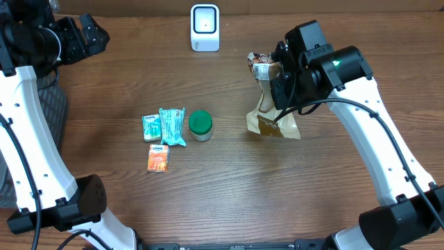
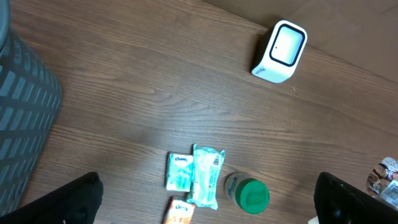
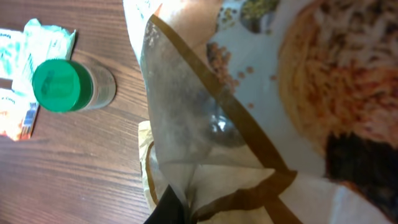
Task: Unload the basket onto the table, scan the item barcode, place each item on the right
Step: 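Carry the bag with the right gripper to the white scanner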
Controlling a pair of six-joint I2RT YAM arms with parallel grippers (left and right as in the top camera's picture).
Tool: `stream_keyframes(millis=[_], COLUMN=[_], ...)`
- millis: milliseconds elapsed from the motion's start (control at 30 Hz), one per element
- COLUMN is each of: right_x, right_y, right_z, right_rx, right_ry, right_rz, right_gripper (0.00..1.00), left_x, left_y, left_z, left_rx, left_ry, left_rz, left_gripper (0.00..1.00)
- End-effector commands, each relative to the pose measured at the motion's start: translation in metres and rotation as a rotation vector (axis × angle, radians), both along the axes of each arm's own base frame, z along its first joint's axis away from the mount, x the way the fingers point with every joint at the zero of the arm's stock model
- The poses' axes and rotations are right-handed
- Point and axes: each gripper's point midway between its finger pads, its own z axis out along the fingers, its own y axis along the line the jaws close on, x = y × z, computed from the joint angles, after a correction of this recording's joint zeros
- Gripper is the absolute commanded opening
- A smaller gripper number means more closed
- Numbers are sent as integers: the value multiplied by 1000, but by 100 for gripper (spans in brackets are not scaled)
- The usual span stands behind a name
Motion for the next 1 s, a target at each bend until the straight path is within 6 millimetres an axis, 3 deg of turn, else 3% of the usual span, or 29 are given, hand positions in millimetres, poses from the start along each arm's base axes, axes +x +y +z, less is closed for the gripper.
stream_keyframes(millis=[0, 133, 233, 333, 367, 433, 467, 633, 700, 767, 967], right_x=[8, 14, 32, 55, 72, 90, 104, 135, 157, 171, 211], right_y=[-1, -5, -28, -41, -45, -39, -24, 21, 39, 54, 84], right_z=[24, 26, 38, 62, 84, 108, 128, 150, 150, 138, 81], right_rx=[31, 8, -95, -182, -238, -292, -317, -463, -591, -644, -801], right_ry=[-75, -102, -204, -358, -493, -639, -754, -957, -1043, -1065, -1087], right_rz=[-77, -95, -209, -274, -326, -330, -305, -167, -118, -63, 71], right_gripper=[4, 4, 4, 4, 4, 4, 4, 4, 4, 4, 4], left_x=[-3, -3, -3, -3, -3, -3, -3, -3, -3, -3, -3], left_y=[0, 0, 0, 0, 0, 0, 0, 0, 0, 0, 0], left_z=[6, 6, 6, 6, 6, 6, 6, 6, 6, 6, 6], left_rx=[2, 2, 3, 2, 2, 2, 2, 2, 2, 2, 2], left_ry=[-14, -14, -14, -14, -14, -14, -14, -14, -14, -14, -14], left_rz=[11, 11, 11, 11, 11, 11, 11, 11, 11, 11, 11], left_gripper=[100, 100, 100, 100, 99, 100, 99, 99, 100, 99, 99])
